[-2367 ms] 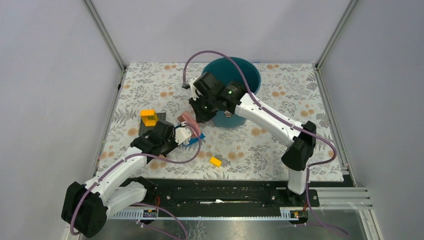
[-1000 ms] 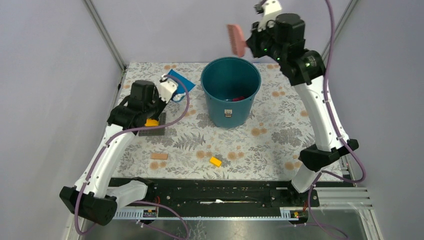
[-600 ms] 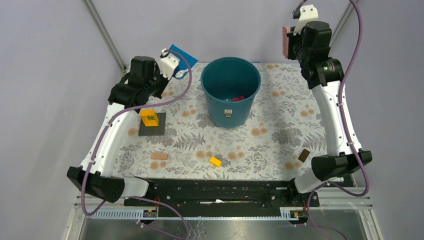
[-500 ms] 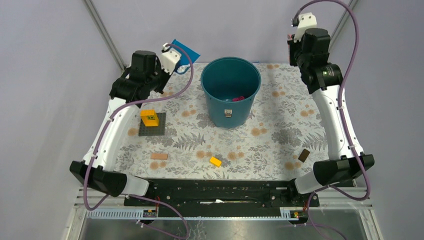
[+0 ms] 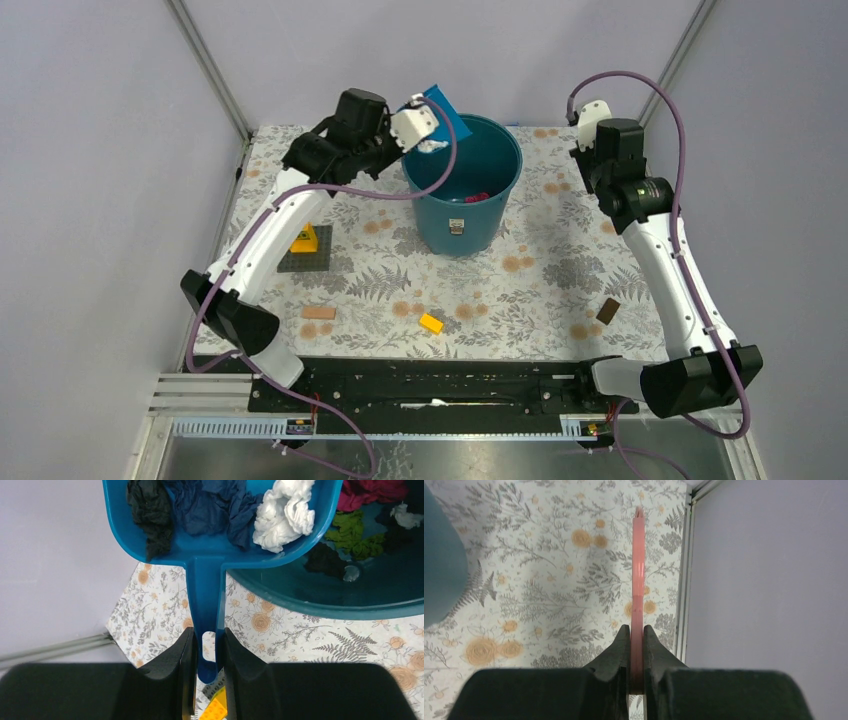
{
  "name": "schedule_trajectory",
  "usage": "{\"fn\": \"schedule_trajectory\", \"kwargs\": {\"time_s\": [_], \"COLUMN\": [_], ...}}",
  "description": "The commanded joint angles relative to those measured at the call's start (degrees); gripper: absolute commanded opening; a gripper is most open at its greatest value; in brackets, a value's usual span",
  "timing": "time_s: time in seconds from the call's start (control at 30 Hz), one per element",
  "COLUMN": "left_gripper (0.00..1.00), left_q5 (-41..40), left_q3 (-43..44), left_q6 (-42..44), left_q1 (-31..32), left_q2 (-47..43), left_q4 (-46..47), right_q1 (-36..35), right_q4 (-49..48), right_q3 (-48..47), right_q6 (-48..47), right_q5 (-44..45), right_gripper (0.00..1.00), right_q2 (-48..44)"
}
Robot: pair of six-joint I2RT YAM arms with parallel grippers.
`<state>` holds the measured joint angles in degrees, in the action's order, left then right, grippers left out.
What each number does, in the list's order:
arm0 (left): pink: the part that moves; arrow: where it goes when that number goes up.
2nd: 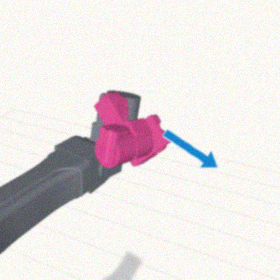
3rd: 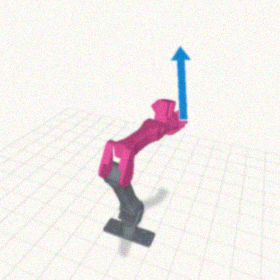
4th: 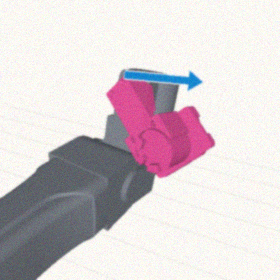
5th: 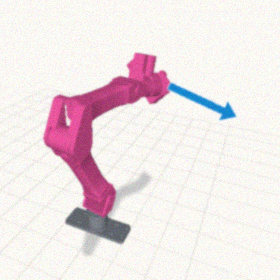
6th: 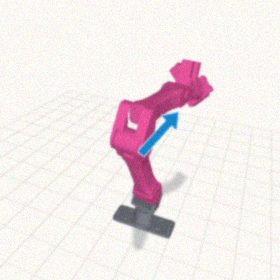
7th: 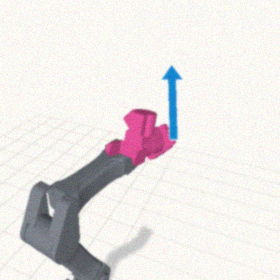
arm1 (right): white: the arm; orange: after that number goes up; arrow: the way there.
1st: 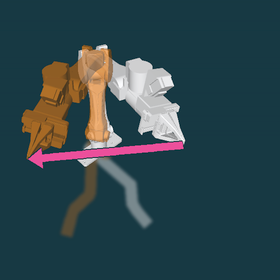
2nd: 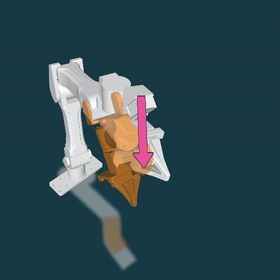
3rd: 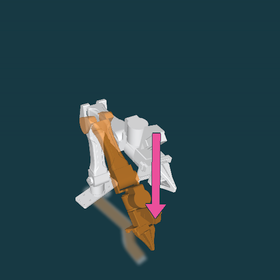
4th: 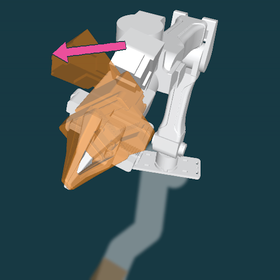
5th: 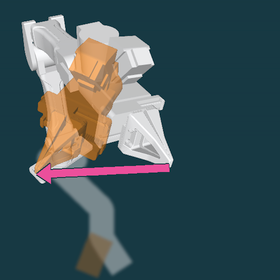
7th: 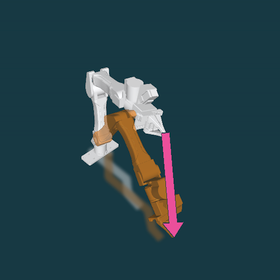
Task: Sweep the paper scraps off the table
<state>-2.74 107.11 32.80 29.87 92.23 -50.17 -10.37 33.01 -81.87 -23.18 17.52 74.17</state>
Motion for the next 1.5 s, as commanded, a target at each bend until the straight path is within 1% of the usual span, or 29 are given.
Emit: {"fn": "schedule_trajectory", "kwargs": {"time_s": [0.0, 0.13, 0.27, 0.37, 0.4, 0.47, 0.57, 0.67, 0.7, 0.73, 0.8, 0.83, 0.87, 0.9, 1.0, 1.1, 1.2, 1.23, 1.27, 1.3, 1.33, 1.37, 1.47], "left_gripper": [0.00, 0.00, 0.00, 0.00, 0.00, 0.00, 0.00, 0.00, 0.00, 0.00, 0.00, 0.00, 0.00, 0.00, 0.00, 0.00, 0.00, 0.00, 0.00, 0.00, 0.00, 0.00, 0.00], "left_q5": [-5.12, -9.67, -15.21, -20.20, -21.65, -22.94, -22.63, -23.42, -23.65, -23.51, -21.50, -20.06, -20.17, -20.74, -24.14, -23.76, -25.18, -25.69, -26.15, -26.46, -26.52, -26.59, -28.04], "left_q3": [3.33, 4.55, 4.68, 0.98, -1.03, -5.56, -11.06, -14.84, -17.55, -21.20, -29.48, -31.79, -32.42, -32.32, -31.96, -34.36, -32.15, -31.96, -32.12, -32.32, -32.56, -32.37, -29.07], "left_q6": [6.40, 11.83, 19.46, 30.27, 34.49, 43.33, 55.84, 63.52, 66.20, 69.83, 76.83, 78.74, 79.37, 78.97, 75.86, 77.06, 74.78, 74.22, 73.77, 73.30, 72.53, 71.35, 65.60], "left_q1": [4.76, 8.35, 10.03, 10.81, 10.88, 10.95, 11.25, 12.19, 12.42, 12.48, 12.26, 12.24, 12.42, 12.66, 13.33, 13.36, 13.46, 13.42, 13.45, 13.46, 13.45, 13.51, 13.46], "left_q2": [1.26, 3.20, 3.97, 2.71, 2.05, 0.04, -1.99, -3.42, -4.49, -5.90, -8.05, -8.40, -8.36, -8.06, -7.59, -8.15, -7.79, -7.69, -7.72, -7.85, -8.12, -8.27, -7.78], "left_q4": [1.04, 1.04, 2.88, 8.66, 11.60, 20.30, 31.49, 36.04, 38.06, 42.04, 58.43, 66.23, 68.87, 69.23, 66.48, 70.21, 67.98, 67.64, 67.58, 67.60, 67.70, 67.82, 66.82], "right_q1": [0.22, 0.22, 0.25, 0.18, 0.22, 0.22, 0.18, 0.18, 0.19, 0.19, 0.18, 0.20, 0.18, 0.20, 0.18, 0.18, 0.18, 0.18, 0.18, 0.18, 0.15, 0.22, 0.18], "right_q4": [-2.18, -2.18, -2.18, -2.18, -2.18, -2.18, -2.18, -2.18, -2.18, -2.18, -2.18, -2.18, -2.18, -2.18, -2.18, -2.18, -2.18, -2.18, -2.18, -0.02, 5.16, 5.84, 6.01], "right_q3": [3.63, 6.41, 6.13, 4.73, 4.44, 4.26, 3.60, 2.96, 2.93, 2.94, 2.98, 3.02, 3.09, 3.11, 2.63, 1.18, 0.17, -0.05, -0.25, -0.30, -0.39, -0.36, -0.24], "right_q6": [-1.34, -1.34, -1.34, -1.34, -1.34, -1.34, -1.34, -1.34, -1.34, -1.34, -1.34, -1.34, -1.34, -1.34, -1.34, -1.34, -1.34, 3.56, -2.83, -3.58, -3.57, -3.50, -3.39], "right_q5": [1.77, 1.77, 1.77, 1.77, 1.77, 1.77, 1.77, 1.77, 1.77, 1.77, 1.77, 1.77, 1.77, 1.77, 1.77, 1.77, 1.77, 1.77, -7.82, -7.88, -8.05, -8.17, -8.47], "right_gripper": [0.00, 0.00, 0.00, 0.00, 0.00, 0.00, 0.00, 0.00, 0.00, 0.00, 0.00, 0.00, 0.00, 0.00, 0.00, 0.00, 0.00, 0.00, 0.00, 0.49, 0.05, 0.00, 0.00], "right_q2": [-3.61, -4.02, -3.27, -2.13, -1.77, -1.25, -0.19, 0.26, 0.25, 0.23, 0.06, -0.03, -0.15, -0.24, -0.11, 0.66, 1.43, 1.68, 1.80, 1.97, 2.02, 2.03, 2.12]}}
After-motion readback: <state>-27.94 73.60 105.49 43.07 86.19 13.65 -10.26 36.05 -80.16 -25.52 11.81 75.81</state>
